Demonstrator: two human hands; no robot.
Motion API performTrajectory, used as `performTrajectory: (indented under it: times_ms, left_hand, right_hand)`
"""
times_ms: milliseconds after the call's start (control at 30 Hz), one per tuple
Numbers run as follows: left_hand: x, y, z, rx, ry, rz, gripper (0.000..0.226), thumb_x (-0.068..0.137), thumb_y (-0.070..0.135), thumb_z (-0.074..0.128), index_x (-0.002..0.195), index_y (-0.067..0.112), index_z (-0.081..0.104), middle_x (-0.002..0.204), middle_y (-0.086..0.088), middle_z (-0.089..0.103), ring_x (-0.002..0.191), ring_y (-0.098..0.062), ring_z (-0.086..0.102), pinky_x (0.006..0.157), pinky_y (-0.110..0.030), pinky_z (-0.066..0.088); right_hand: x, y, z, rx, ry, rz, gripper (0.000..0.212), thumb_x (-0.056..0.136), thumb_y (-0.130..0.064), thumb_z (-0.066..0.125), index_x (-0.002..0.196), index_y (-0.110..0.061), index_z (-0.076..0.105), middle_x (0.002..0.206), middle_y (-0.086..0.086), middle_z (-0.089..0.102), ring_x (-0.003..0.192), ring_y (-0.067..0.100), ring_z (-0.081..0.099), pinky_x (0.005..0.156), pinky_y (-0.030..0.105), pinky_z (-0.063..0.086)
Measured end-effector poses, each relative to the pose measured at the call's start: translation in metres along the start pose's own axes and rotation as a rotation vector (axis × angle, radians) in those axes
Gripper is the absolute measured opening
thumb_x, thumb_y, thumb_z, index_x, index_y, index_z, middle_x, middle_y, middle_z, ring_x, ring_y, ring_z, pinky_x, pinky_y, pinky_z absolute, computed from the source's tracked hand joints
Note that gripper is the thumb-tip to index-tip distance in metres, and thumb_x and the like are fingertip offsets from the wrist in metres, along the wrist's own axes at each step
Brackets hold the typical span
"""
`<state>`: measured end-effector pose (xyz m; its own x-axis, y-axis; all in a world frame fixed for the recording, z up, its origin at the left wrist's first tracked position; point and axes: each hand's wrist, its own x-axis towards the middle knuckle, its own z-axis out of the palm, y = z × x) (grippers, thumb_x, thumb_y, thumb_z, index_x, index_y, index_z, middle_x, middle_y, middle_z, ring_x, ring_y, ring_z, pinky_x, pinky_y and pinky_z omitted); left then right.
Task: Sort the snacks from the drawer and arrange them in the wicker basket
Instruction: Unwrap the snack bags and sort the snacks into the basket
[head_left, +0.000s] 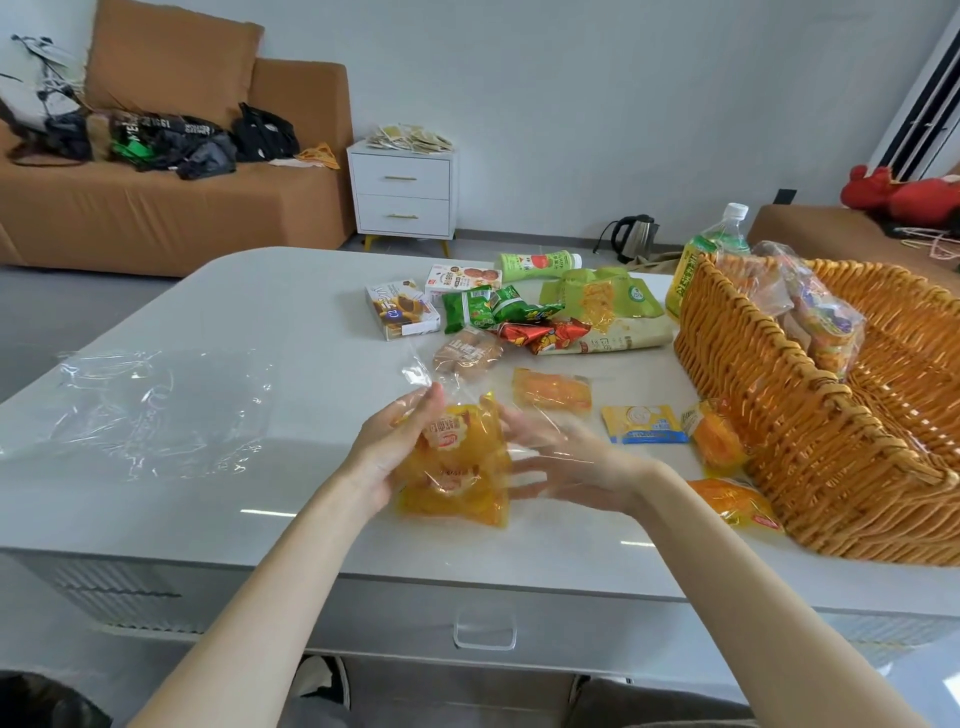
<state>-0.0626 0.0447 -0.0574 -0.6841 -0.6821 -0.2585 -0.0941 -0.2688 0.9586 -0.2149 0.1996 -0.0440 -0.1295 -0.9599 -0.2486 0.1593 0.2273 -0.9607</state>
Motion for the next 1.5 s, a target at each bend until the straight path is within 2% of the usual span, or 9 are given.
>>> performTrajectory:
  times_ms: [233,400,567,700,833,1000,1233,1367,1500]
  left_hand:
    - [-0.008,0.004,0.013,-0.016,0.053,0.044,0.097,0.033,0.084,0.073,0.119,0.043,0.060,0.114,0.010,0.069,0.109,-0.024,0.064,0.097,-0.049,0.049]
    - [-0.010,0.011,0.010,-0.035,0.197,0.118,0.096,0.036,0.080,0.073,0.117,0.030,0.065,0.101,0.007,0.073,0.099,-0.019,0.068,0.092,-0.043,0.052]
    - [-0.011,0.011,0.014,-0.128,0.182,0.080,0.094,0.035,0.077,0.076,0.115,0.030,0.066,0.103,0.002,0.073,0.102,-0.025,0.067,0.092,-0.047,0.052]
    - [-0.014,0.006,0.018,0.021,0.173,0.106,0.090,0.032,0.086,0.071,0.107,0.037,0.067,0.110,0.006,0.070,0.110,-0.019,0.061,0.100,-0.046,0.046]
    - [-0.013,0.007,0.010,0.117,0.172,0.124,0.061,0.052,0.078,0.064,0.099,0.039,0.062,0.113,0.007,0.067,0.109,-0.015,0.059,0.097,-0.035,0.046]
    - [-0.008,0.002,0.008,0.028,0.291,0.112,0.042,0.065,0.060,0.075,0.094,0.032,0.068,0.101,0.007,0.070,0.100,-0.013,0.063,0.088,-0.032,0.050]
    - [0.004,0.007,0.000,0.039,0.380,0.045,0.058,0.062,0.069,0.073,0.101,0.026,0.071,0.107,0.004,0.069,0.108,-0.018,0.060,0.098,-0.039,0.047]
    - [0.011,0.013,-0.010,0.122,0.329,-0.004,0.067,0.065,0.073,0.068,0.112,0.025,0.066,0.119,0.002,0.063,0.111,-0.019,0.057,0.097,-0.037,0.046]
    - [0.017,0.013,-0.009,0.362,0.351,0.118,0.068,0.081,0.060,0.062,0.135,0.023,0.043,0.131,0.001,0.052,0.116,-0.019,0.051,0.098,-0.034,0.040]
  right_hand:
    - [0.005,0.003,0.010,-0.295,0.266,-0.186,0.033,0.089,0.008,0.060,0.122,0.007,0.059,0.109,0.013,0.065,0.079,0.002,0.068,0.068,0.015,0.054]
    - [0.004,-0.003,0.009,-0.265,0.357,-0.192,0.032,0.085,-0.005,0.070,0.115,-0.005,0.059,0.107,0.010,0.069,0.088,0.019,0.070,0.082,0.031,0.058]
    - [-0.001,-0.003,0.008,-0.279,0.324,-0.082,0.004,0.087,-0.006,0.067,0.091,-0.008,0.066,0.073,0.002,0.067,0.067,0.003,0.064,0.063,0.011,0.051]
    - [-0.001,-0.004,0.021,-0.397,0.270,-0.059,0.036,0.088,-0.001,0.062,0.060,-0.021,0.068,0.065,-0.008,0.064,0.065,0.001,0.055,0.063,0.010,0.045]
    - [-0.003,0.000,0.018,-0.416,0.227,0.077,0.013,0.091,-0.018,0.064,0.093,-0.029,0.071,0.101,-0.008,0.069,0.096,0.005,0.059,0.083,0.027,0.041]
    - [-0.018,-0.008,0.013,-0.483,0.104,0.100,0.033,0.101,-0.006,0.043,0.125,-0.020,0.060,0.120,-0.018,0.058,0.103,-0.024,0.050,0.066,-0.004,0.039]
    - [-0.017,-0.012,0.008,-0.233,0.336,-0.002,0.042,0.103,-0.015,0.028,0.105,-0.007,0.069,0.114,0.014,0.070,0.109,0.027,0.066,0.097,0.037,0.050]
    - [-0.030,-0.018,0.007,-0.098,0.342,0.089,0.061,0.098,-0.059,0.020,0.116,-0.022,0.066,0.109,-0.002,0.073,0.099,0.022,0.070,0.094,0.043,0.037]
    - [-0.028,-0.011,0.018,-0.304,0.404,0.054,0.027,0.097,-0.036,0.053,0.101,-0.015,0.069,0.094,0.000,0.076,0.082,0.018,0.072,0.095,0.046,0.049]
